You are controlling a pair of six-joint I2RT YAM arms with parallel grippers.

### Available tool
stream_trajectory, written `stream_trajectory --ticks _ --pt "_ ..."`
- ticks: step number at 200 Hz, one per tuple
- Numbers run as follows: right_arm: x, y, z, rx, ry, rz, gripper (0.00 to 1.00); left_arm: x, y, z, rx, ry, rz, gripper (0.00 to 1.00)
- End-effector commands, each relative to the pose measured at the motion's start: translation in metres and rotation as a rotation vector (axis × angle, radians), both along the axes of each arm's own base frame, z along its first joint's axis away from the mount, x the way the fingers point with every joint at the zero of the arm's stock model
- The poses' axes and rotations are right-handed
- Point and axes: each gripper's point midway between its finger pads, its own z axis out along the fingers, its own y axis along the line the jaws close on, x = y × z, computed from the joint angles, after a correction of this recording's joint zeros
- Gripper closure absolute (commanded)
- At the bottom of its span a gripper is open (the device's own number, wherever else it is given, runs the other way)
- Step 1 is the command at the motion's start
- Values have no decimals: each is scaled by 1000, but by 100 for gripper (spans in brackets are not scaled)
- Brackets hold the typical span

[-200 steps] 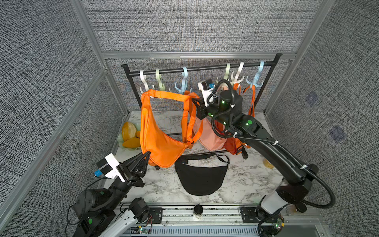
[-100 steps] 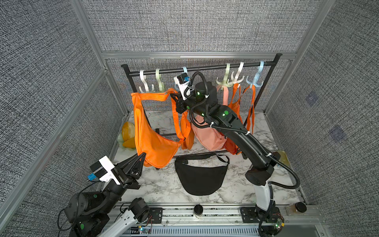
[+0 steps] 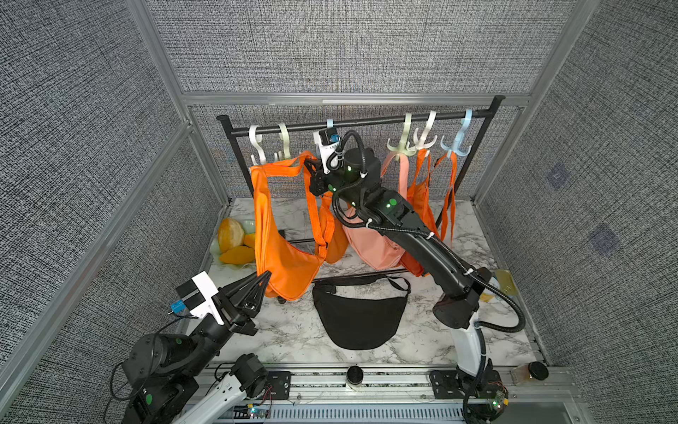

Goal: Hang the bag on a hook
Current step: Hang the bag on the hook.

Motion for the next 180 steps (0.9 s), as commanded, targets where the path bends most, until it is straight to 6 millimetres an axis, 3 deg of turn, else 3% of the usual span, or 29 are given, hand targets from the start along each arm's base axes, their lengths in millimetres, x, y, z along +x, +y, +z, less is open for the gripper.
stream_trajectory --ticks 1,35,98,180 --pt "4 -4 18 91 -28 -31 100 -3 -3 5 9 -24 -19 100" --pt "12 4 17 117 -30 -36 100 4 -7 -4 36 3 -4 100" --pt "20 15 -15 61 2 -47 100 9 -6 -19 41 44 10 100" --pt "11 14 -33 -18 9 -27 100 12 -17 -40 50 110 -34 100"
